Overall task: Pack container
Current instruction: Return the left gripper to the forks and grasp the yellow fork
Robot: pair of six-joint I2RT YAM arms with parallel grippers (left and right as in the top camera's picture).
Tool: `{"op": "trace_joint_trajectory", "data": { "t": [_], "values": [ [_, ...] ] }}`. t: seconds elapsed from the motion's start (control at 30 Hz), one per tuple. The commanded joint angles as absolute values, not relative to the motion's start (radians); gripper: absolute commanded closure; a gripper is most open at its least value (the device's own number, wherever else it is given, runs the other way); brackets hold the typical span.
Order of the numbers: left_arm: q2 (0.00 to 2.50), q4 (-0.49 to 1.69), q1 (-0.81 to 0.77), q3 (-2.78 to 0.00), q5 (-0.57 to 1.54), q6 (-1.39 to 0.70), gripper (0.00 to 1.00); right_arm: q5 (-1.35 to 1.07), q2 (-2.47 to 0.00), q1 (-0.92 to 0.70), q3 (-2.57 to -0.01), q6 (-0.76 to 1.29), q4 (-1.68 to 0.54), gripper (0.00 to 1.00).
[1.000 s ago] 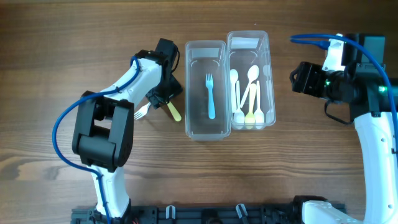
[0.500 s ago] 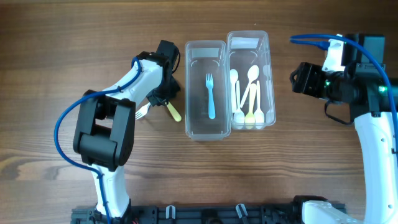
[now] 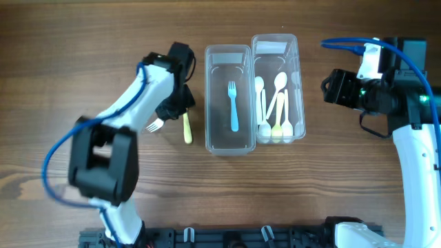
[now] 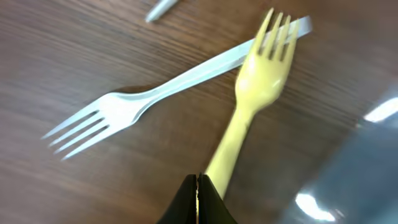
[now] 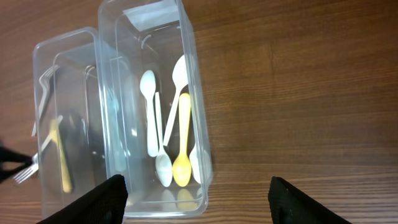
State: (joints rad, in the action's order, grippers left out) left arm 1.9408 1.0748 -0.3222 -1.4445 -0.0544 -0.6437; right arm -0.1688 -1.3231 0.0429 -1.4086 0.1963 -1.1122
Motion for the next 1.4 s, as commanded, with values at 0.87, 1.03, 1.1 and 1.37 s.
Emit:
{"op": "trace_joint_trajectory", "data": {
  "t": [0.87,1.03,1.1,1.37],
  "values": [
    [1.992,0.912,-0.429,-1.338,-0.155,-0.448,0.5,-0.185,-1.332,0.044,-1.398,0.183,-1.113,0.28],
    [2.008,0.889,-0.428,-1.338,-0.155,-0.448,0.51,-0.185,-1.332,0.044,-1.398,0.183,-1.115,0.28],
    [2.016,0.87,-0.427,-1.332,-0.155,-0.448,0.54,-0.185,-1.332,0.044,-1.398,0.183,-1.115,0.28],
    [2.029,0.806,-0.427,-1.243,-0.151,-0.449,0.57,-0.185,-1.332,0.044,-1.398,0.183,-1.115,0.29]
  ]
}}
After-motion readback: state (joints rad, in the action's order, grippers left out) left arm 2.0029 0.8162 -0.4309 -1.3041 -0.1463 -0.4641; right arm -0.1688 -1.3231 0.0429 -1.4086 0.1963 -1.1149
